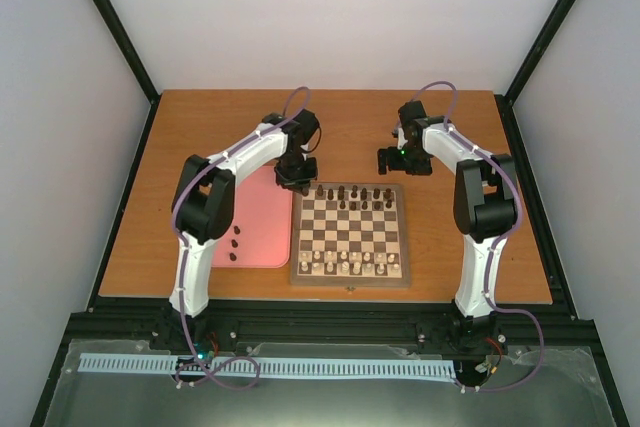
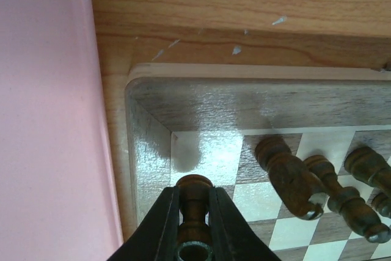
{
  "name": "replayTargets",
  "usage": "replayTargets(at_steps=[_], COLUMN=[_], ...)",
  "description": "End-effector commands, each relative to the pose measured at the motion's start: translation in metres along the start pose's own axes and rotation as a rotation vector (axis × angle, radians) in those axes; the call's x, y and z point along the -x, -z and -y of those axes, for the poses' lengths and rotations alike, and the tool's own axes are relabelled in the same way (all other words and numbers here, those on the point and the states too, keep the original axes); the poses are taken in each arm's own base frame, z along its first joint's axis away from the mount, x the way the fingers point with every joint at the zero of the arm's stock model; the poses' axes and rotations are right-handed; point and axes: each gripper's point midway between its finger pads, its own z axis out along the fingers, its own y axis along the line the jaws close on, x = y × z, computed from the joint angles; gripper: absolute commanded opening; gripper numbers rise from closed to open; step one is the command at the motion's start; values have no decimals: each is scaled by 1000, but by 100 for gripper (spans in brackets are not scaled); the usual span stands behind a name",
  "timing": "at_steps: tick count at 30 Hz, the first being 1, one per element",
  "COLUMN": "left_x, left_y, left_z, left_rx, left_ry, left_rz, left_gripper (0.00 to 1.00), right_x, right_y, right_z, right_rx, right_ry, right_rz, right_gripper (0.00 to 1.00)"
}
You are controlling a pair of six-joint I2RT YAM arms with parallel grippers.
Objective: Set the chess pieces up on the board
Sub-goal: Place the chess piece on the chessboard.
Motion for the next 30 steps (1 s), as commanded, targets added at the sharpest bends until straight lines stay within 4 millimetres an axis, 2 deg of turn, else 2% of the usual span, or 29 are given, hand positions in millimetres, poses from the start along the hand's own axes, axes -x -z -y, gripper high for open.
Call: replayTargets(at_steps=[1, 14, 24, 30], left_x=[8, 6, 8, 6], left_y=[9, 0, -1, -1], left_z=[11, 12, 15, 16], left_rx=[-14, -18, -33, -37], left_ry=[-41, -43, -43, -44], left_rz=[30, 4, 5, 2], left_gripper=[8, 9, 25, 29], right_x=[5, 3, 3, 3], right_y=[-1, -4, -3, -2], right_z=[-1, 0, 0, 0], right_rx=[-2, -5, -4, -2], right_ry=[17, 17, 18, 18], right_rz=[8, -1, 2, 2], right_gripper=[100, 100, 100, 100])
